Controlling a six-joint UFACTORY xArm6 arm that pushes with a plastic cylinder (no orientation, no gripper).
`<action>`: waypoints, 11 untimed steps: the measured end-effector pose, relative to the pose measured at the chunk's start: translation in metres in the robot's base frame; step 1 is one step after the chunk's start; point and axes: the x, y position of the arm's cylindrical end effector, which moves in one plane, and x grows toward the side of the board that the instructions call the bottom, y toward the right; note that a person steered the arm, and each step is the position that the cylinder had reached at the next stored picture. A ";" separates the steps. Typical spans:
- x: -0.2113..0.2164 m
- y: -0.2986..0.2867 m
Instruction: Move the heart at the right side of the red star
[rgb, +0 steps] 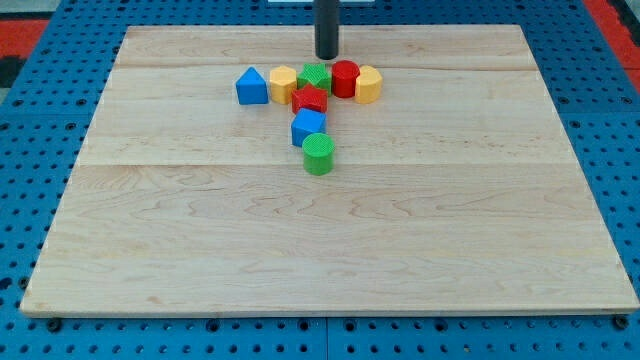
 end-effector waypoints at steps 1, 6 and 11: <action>0.003 0.019; 0.044 0.069; 0.072 0.034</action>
